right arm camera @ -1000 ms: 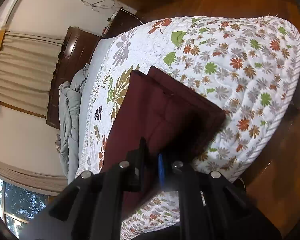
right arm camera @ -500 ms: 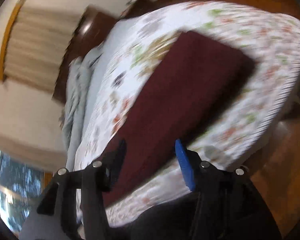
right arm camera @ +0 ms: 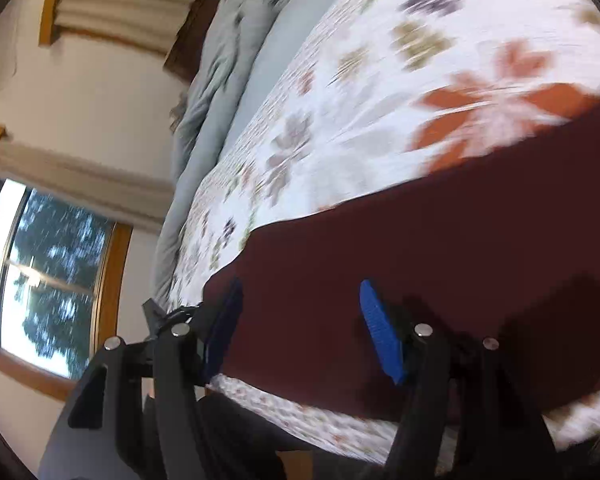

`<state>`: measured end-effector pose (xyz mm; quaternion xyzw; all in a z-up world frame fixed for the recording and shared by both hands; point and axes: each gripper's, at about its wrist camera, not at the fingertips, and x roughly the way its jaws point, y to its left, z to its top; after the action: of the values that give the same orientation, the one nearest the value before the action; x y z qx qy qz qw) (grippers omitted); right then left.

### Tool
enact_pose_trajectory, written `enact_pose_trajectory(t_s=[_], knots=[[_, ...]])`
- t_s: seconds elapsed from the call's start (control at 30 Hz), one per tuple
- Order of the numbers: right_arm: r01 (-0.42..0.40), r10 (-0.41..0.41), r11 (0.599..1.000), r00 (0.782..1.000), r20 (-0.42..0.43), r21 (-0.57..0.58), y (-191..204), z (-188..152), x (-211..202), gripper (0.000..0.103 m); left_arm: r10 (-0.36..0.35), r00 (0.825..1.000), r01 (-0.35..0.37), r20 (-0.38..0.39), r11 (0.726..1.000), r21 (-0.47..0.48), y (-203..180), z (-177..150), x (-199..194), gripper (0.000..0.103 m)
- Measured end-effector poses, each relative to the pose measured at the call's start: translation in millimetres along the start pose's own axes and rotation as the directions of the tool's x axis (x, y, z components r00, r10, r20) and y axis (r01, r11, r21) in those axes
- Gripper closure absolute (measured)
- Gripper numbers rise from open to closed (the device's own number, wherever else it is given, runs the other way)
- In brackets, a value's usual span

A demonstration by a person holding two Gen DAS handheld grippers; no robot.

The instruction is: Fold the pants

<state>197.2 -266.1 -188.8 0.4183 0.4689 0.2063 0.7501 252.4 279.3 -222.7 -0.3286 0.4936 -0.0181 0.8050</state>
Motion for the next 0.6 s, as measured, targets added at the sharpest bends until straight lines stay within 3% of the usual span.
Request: enact_pose_trajectory(t_s=[0.13, 0.23, 0.3, 0.33, 0.37, 0.4, 0.43, 0.47, 0.5, 0.53, 0.6], knots=[[-0.106, 0.101, 0.994, 0.987, -0.124, -0.031, 49, 27, 96, 0.039, -0.015, 0.999, 0.014, 0.038, 1.000, 0.016, 4, -10, -3, 0.100], [-0.115, 0.104, 0.992, 0.975, -0.199, -0.046, 71, 36, 164, 0.041, -0.007, 0.999, 0.007, 0.050, 1.000, 0.001, 6, -8, 2, 0.100], [-0.016, 0.009, 1.000, 0.969, -0.247, -0.025, 63, 42, 197, 0.055, 0.000, 0.998, -0.001, 0.055, 1.000, 0.029, 5, -9, 1, 0.100], [0.041, -0.044, 0.999, 0.964, -0.261, -0.014, 56, 42, 206, 0.077, -0.004, 0.998, 0.001, 0.055, 0.999, 0.038, 6, -9, 1, 0.100], [0.060, -0.063, 0.998, 0.965, -0.256, -0.017, 48, 44, 202, 0.081, -0.006, 0.999, 0.004, 0.053, 0.999, 0.040, 5, -8, 0, 0.100], [0.048, -0.050, 0.999, 0.968, -0.246, -0.013, 45, 47, 191, 0.076, -0.006, 0.999, 0.004, 0.050, 0.999, 0.042, 3, -6, 0, 0.100], [0.035, -0.036, 0.999, 0.977, -0.212, -0.008, 43, 49, 172, 0.058, -0.003, 0.999, 0.001, 0.051, 0.999, 0.050, 0, -6, -5, 0.100], [0.012, -0.016, 0.999, 0.990, -0.139, -0.034, 40, 51, 133, 0.048, -0.008, 0.998, 0.004, 0.063, 0.998, 0.063, -6, -6, -10, 0.086], [0.006, -0.012, 0.998, 0.996, -0.089, -0.065, 38, 52, 104, 0.047, -0.028, 0.996, 0.020, 0.088, 0.996, 0.087, -13, -9, -20, 0.071], [0.027, -0.030, 0.995, 0.999, -0.030, -0.101, 31, 50, 66, 0.046, -0.058, 0.991, 0.043, 0.121, 0.992, 0.116, -21, -13, -31, 0.045], [0.085, -0.079, 0.988, 0.995, 0.057, -0.125, 9, 49, 10, 0.044, -0.157, 0.967, 0.123, 0.199, 0.978, 0.170, -37, -27, -56, 0.039]])
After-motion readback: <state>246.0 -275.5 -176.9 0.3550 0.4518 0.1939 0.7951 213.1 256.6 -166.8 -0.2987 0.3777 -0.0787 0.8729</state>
